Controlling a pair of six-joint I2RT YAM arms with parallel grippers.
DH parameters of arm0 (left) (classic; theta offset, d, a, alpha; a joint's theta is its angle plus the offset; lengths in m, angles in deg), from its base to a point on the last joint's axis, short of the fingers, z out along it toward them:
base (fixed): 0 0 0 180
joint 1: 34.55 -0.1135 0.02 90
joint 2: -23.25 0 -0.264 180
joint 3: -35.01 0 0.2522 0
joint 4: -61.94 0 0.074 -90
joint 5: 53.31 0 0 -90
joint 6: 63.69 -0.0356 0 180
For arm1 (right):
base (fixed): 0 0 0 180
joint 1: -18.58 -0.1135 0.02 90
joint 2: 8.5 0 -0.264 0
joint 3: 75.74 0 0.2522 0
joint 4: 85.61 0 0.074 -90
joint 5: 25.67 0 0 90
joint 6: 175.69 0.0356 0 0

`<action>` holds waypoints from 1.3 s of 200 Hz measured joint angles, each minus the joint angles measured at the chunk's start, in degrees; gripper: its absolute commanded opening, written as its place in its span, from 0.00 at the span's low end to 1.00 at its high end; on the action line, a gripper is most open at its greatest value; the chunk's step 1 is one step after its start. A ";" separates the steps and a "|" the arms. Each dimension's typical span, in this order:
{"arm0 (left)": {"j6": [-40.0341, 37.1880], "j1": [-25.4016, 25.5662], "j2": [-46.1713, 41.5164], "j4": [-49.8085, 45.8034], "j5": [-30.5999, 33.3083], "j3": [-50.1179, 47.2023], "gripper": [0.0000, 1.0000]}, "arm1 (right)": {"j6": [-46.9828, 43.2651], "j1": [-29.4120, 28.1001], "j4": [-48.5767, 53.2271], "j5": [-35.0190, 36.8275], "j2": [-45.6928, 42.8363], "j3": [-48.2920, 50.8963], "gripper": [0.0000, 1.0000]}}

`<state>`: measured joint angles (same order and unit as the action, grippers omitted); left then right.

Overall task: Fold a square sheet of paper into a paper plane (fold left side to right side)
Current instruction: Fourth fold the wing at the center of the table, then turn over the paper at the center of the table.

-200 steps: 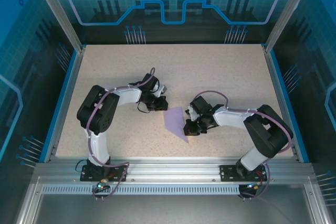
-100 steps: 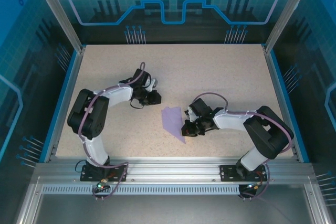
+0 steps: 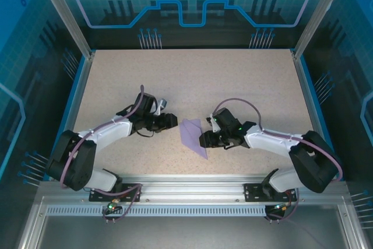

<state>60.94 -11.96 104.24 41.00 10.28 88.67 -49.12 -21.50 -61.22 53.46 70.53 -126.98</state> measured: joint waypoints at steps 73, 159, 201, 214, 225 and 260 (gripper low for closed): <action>7.54 5.49 3.56 6.43 -0.66 -1.53 0.54 | -3.65 2.19 -5.18 2.19 -5.49 1.95 0.57; 9.14 7.50 9.97 7.61 -0.35 1.25 0.58 | -5.55 5.27 -8.85 -4.13 7.21 -1.27 0.49; 9.49 7.69 11.06 7.72 -0.17 2.10 0.59 | -5.60 6.75 -12.44 -7.72 12.00 -3.76 0.37; 9.49 7.69 11.21 7.74 -0.17 2.38 0.59 | -5.66 6.91 -12.96 -8.46 13.25 -4.11 0.32; 9.49 7.69 11.37 7.74 -0.15 2.64 0.59 | -5.46 7.10 -13.29 -9.16 14.05 -4.22 0.25; 9.46 7.69 12.09 7.76 -0.15 3.06 0.60 | -5.31 8.04 -14.12 -10.12 14.51 -4.26 0.10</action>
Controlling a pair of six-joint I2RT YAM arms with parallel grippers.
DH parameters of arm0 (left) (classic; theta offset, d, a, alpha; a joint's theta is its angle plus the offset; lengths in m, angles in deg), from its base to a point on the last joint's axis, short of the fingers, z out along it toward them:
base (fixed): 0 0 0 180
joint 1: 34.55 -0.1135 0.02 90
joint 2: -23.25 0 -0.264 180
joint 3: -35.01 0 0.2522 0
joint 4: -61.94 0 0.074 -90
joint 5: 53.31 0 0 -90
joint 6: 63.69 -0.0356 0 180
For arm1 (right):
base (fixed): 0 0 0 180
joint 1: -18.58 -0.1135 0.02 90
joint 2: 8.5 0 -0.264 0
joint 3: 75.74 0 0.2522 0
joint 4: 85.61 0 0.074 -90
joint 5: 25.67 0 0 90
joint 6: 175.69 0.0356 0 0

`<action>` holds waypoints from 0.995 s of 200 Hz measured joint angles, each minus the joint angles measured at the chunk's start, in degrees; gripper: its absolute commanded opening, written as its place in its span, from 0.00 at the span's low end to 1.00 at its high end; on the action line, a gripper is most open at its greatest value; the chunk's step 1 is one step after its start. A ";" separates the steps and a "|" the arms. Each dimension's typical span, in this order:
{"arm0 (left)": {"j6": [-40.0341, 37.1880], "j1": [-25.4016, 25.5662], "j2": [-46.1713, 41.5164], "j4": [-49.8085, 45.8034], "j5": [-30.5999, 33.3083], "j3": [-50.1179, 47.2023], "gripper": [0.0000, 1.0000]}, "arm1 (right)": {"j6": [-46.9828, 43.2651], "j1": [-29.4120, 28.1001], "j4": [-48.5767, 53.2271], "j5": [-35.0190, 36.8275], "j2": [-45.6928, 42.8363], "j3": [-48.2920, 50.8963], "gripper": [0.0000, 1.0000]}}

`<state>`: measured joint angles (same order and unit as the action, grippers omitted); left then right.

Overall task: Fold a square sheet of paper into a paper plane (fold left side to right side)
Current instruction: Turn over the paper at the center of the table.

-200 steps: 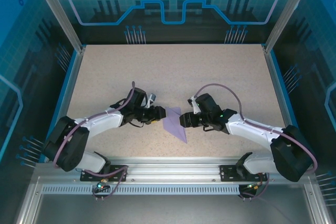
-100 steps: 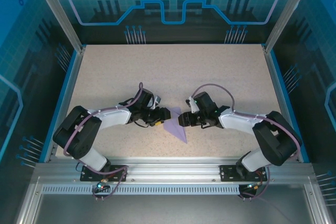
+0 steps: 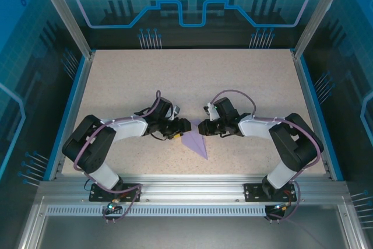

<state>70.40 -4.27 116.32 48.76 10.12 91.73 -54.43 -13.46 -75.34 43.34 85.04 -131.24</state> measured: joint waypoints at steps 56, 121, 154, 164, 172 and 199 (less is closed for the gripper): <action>0.00 0.42 1.64 0.17 -0.02 1.20 0.61 | 0.15 2.27 -0.87 -0.83 -2.12 1.92 0.10; -0.02 0.74 5.07 1.38 -0.07 4.87 0.59 | 0.17 2.91 -0.90 -1.20 -2.86 3.08 0.10; -0.13 0.74 8.11 1.66 -0.09 7.63 0.48 | 0.17 2.95 -0.92 -1.62 -2.86 3.08 0.12; -0.63 0.74 8.90 1.64 -0.11 8.33 0.41 | 0.15 2.95 -0.90 -1.77 -2.86 3.08 0.16; -0.87 0.76 9.42 1.70 -0.15 8.79 0.34 | 0.13 2.95 -0.94 -1.88 -2.91 3.13 0.19; -1.99 0.76 10.27 1.90 -0.26 9.97 0.13 | 0.24 3.48 -0.90 -2.08 -4.37 4.00 0.33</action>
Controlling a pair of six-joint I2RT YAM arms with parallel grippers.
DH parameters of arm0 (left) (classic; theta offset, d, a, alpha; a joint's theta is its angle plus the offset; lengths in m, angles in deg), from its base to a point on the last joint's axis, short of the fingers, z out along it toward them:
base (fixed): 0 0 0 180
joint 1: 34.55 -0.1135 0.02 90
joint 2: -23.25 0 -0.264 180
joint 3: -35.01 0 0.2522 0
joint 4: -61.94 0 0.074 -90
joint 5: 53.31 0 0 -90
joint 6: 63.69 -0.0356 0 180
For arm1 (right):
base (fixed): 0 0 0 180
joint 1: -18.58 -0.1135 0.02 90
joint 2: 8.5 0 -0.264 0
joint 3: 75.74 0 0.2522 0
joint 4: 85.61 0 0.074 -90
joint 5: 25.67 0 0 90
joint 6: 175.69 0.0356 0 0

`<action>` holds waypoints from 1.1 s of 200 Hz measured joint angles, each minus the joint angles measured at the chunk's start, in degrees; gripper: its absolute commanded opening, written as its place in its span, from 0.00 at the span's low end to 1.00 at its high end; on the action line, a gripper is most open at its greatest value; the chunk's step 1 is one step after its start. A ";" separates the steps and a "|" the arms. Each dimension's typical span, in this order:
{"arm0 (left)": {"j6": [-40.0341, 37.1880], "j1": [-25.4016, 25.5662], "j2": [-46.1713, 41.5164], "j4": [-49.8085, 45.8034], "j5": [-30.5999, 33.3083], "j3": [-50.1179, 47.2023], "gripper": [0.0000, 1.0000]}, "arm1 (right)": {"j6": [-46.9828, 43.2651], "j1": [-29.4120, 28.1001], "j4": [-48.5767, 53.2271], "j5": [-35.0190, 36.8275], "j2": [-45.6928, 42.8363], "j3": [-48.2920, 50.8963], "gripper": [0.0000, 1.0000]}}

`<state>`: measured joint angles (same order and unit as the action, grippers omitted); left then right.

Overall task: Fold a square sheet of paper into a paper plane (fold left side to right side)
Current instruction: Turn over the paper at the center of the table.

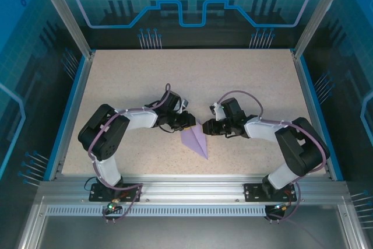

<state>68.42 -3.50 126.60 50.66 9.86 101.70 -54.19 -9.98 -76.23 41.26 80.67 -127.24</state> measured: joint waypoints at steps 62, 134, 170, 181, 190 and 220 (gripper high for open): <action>-3.69 -0.04 -1.49 -1.16 0.00 2.34 0.02 | 0.57 7.65 2.01 -2.05 -14.99 5.44 0.89; -5.16 -3.21 -12.98 -3.96 -0.55 8.98 0.02 | 0.63 18.08 7.10 -17.20 -31.28 7.34 1.00; -5.09 -3.48 -17.09 -4.68 -1.33 11.65 0.02 | 2.95 18.27 6.25 -25.24 -32.81 8.44 1.00; -4.98 -3.48 -17.97 -4.76 -1.62 12.31 0.03 | 3.76 18.21 5.57 -27.26 -32.54 9.05 1.00; -4.96 -3.48 -18.60 -4.72 -1.84 12.68 0.03 | 5.01 18.10 4.26 -28.83 -32.13 9.68 1.00; -4.04 -3.48 -19.96 -3.85 -3.28 13.25 0.03 | 9.16 15.65 -0.28 -31.93 -30.01 11.15 1.00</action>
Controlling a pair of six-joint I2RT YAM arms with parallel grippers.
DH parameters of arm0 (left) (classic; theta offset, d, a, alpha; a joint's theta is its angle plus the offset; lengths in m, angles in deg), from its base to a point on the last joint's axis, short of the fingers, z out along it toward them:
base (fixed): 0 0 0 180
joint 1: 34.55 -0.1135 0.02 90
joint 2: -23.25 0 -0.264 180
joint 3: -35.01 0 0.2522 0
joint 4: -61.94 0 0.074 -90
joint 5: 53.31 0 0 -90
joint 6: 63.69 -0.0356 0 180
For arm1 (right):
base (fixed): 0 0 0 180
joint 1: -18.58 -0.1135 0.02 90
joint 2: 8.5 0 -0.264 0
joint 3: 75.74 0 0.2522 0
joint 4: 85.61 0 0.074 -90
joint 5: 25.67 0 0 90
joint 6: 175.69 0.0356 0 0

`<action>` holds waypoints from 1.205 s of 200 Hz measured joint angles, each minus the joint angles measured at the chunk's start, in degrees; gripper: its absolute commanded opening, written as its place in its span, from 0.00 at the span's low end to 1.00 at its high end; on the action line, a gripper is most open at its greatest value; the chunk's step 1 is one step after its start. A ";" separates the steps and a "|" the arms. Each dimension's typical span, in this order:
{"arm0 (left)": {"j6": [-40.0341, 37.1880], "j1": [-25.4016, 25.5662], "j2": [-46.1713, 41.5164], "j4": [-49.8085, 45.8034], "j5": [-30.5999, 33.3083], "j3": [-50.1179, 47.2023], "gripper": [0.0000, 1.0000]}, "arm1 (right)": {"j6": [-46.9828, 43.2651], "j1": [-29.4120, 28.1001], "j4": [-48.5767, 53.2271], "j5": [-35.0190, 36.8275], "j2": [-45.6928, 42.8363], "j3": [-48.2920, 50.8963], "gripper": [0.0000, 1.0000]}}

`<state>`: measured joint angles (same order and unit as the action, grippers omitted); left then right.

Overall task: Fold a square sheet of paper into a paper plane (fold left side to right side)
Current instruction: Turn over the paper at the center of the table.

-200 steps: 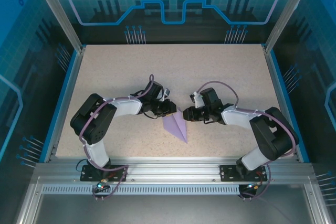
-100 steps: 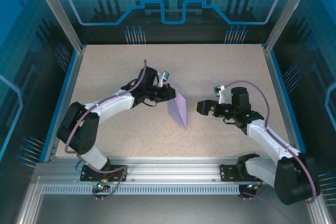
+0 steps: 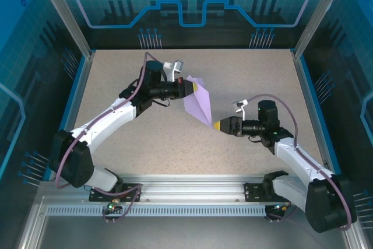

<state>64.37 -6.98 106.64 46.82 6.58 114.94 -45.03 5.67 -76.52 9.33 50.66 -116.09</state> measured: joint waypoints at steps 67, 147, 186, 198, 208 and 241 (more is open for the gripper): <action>4.63 0.00 -0.22 4.17 -3.28 -0.02 0.03 | 9.14 -6.38 -11.02 -1.92 5.60 -1.73 0.81; 7.08 0.00 -0.22 7.30 -5.46 -2.14 0.03 | 12.85 -5.68 -15.10 -0.11 4.79 -6.88 0.53; 7.06 0.00 -0.20 7.34 -5.95 -2.73 0.07 | 13.22 -5.03 -15.06 1.01 4.17 -7.54 0.37; 7.04 0.00 -0.20 7.56 -6.08 -2.73 0.14 | 12.94 -5.03 -14.86 1.20 4.13 -7.87 0.31; 7.08 0.00 -0.20 7.65 -6.23 -2.73 0.17 | 12.90 -5.03 -14.45 1.66 4.11 -8.04 0.26; 5.09 0.00 -0.31 6.14 -5.84 -2.75 0.48 | 10.01 -5.03 -9.31 3.61 2.80 -8.94 0.22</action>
<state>69.46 -6.98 106.34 52.96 0.75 112.19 -35.02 0.64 -85.83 12.93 53.46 -125.03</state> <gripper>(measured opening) 0.380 0.231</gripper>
